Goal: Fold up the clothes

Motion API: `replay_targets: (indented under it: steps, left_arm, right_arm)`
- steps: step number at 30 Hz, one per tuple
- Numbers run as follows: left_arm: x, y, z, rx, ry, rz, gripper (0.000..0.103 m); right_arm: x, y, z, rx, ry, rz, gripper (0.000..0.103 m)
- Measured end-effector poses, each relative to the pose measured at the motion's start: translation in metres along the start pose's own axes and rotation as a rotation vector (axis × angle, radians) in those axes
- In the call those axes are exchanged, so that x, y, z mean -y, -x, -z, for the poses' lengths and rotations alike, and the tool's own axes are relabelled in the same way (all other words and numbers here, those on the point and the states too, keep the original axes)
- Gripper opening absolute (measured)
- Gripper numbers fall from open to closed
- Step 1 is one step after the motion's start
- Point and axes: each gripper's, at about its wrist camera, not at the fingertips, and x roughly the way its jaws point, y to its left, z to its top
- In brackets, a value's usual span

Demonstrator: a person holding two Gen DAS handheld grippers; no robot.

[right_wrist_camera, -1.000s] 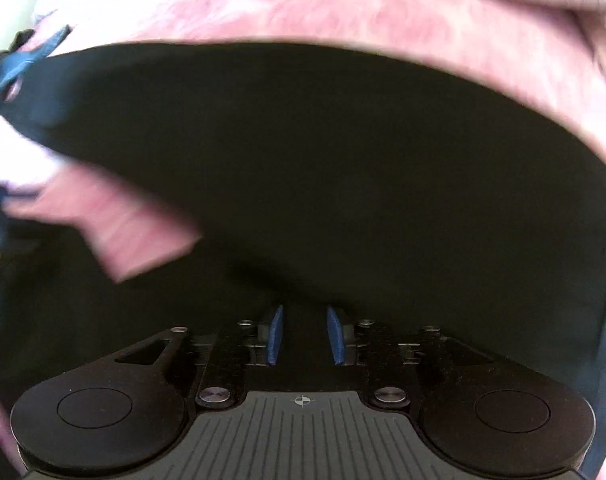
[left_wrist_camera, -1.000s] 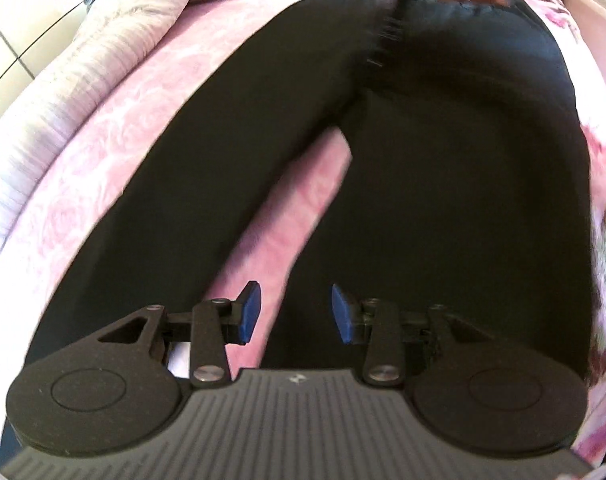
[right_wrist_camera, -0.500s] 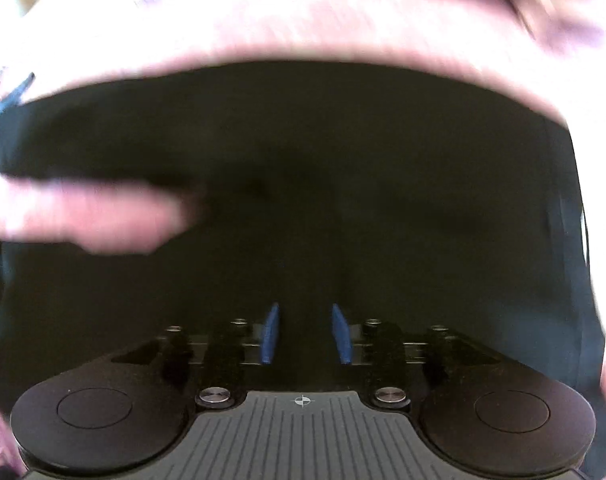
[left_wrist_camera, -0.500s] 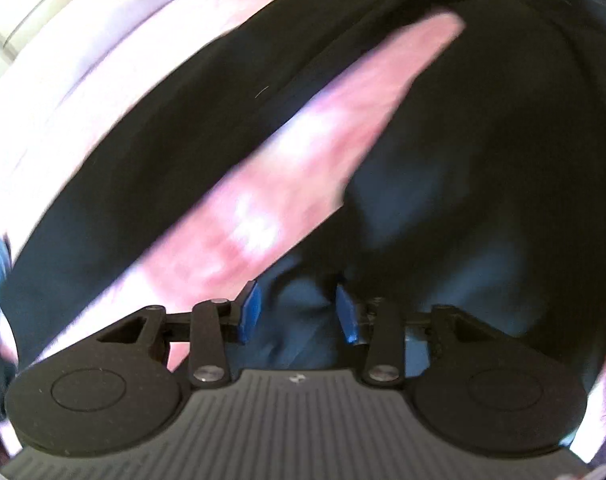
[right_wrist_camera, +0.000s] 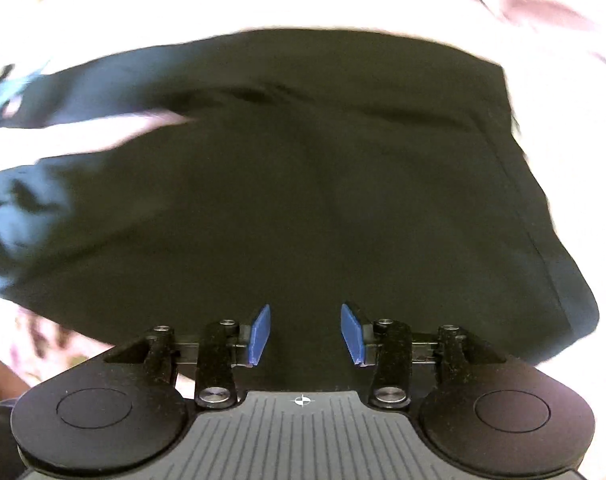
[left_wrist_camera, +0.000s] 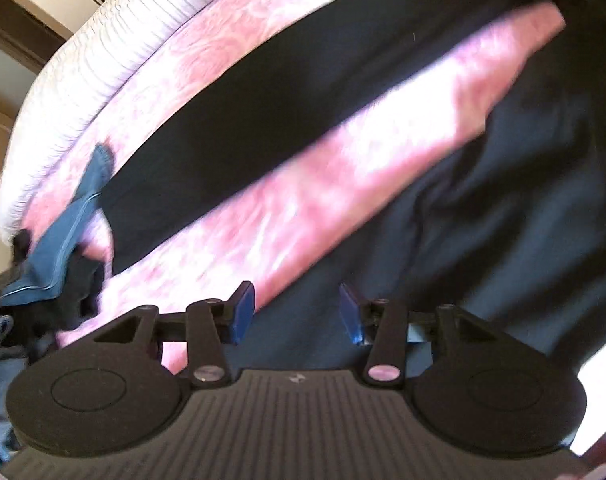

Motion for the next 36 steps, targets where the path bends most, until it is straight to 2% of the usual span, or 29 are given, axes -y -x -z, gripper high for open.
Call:
replay_targets:
  steps: [4, 6, 8, 9, 10, 13, 15, 17, 18, 19, 20, 21, 24, 27, 30, 32, 33, 34, 36]
  left_arm:
    - [-0.001, 0.001, 0.029, -0.032, -0.07, -0.001, 0.042]
    - [-0.008, -0.005, 0.043, -0.047, -0.085, 0.003, 0.042]
    - [-0.021, -0.011, 0.056, -0.044, -0.099, 0.004, 0.042]
    - [-0.028, -0.014, 0.062, -0.043, -0.106, 0.005, 0.042]
    - [-0.035, -0.017, 0.068, -0.041, -0.112, 0.007, 0.042]
    - [-0.066, -0.029, 0.082, 0.002, -0.106, 0.074, 0.042]
    - [-0.087, -0.037, 0.091, 0.031, -0.102, 0.119, 0.042]
    - [-0.108, -0.045, 0.1, 0.059, -0.098, 0.164, 0.04]
    - [-0.115, -0.051, 0.103, 0.062, -0.096, 0.21, 0.038]
    - [-0.122, -0.056, 0.105, 0.064, -0.094, 0.255, 0.029]
    - [-0.125, -0.061, 0.107, 0.06, -0.117, 0.289, 0.02]
    - [-0.129, -0.063, 0.107, 0.068, -0.132, 0.3, 0.0]
    - [-0.141, -0.067, 0.109, 0.093, -0.177, 0.334, 0.0]
    - [-0.184, -0.085, 0.103, 0.081, -0.019, 0.296, 0.0]
    - [-0.201, -0.074, 0.111, 0.11, -0.038, 0.389, 0.0]
    - [-0.201, -0.063, 0.119, 0.133, -0.091, 0.462, 0.013]
    - [-0.192, -0.056, 0.124, 0.142, -0.154, 0.495, 0.033]
    - [-0.181, -0.054, 0.13, 0.149, -0.214, 0.504, 0.041]
    - [-0.159, -0.058, 0.139, 0.143, -0.321, 0.498, 0.037]
  right_arm:
    - [-0.049, -0.027, -0.008, 0.0, 0.094, -0.112, 0.044]
    - [-0.064, -0.042, 0.001, -0.03, 0.125, -0.117, 0.044]
    - [-0.057, -0.048, 0.018, -0.081, 0.101, -0.09, 0.045]
    - [-0.053, -0.045, 0.025, -0.057, 0.08, -0.094, 0.045]
    - [-0.051, -0.042, 0.027, -0.064, 0.069, -0.071, 0.045]
    - [-0.063, -0.035, 0.024, -0.121, 0.027, 0.076, 0.046]
    - [-0.083, -0.026, 0.021, -0.103, -0.052, 0.169, 0.046]
    - [-0.118, -0.017, 0.02, -0.062, -0.098, 0.215, 0.046]
    - [-0.137, -0.012, 0.019, -0.045, -0.118, 0.233, 0.046]
    - [-0.157, -0.009, 0.021, -0.037, -0.132, 0.236, 0.046]
    - [-0.179, -0.007, 0.022, -0.034, -0.142, 0.228, 0.046]
    - [-0.205, -0.012, 0.022, -0.035, -0.143, 0.211, 0.046]
    - [-0.277, -0.026, 0.016, -0.052, -0.111, 0.138, 0.047]
    - [-0.339, -0.036, 0.008, -0.042, -0.068, 0.038, 0.047]
    - [-0.388, -0.054, -0.001, -0.045, -0.012, -0.052, 0.048]
    - [-0.41, -0.067, -0.002, -0.044, 0.008, -0.102, 0.05]
    - [-0.421, -0.071, -0.003, -0.041, 0.03, -0.126, 0.052]
    - [-0.431, -0.075, -0.004, -0.038, 0.052, -0.149, 0.055]
    - [-0.447, -0.083, -0.008, -0.034, 0.086, -0.18, 0.056]
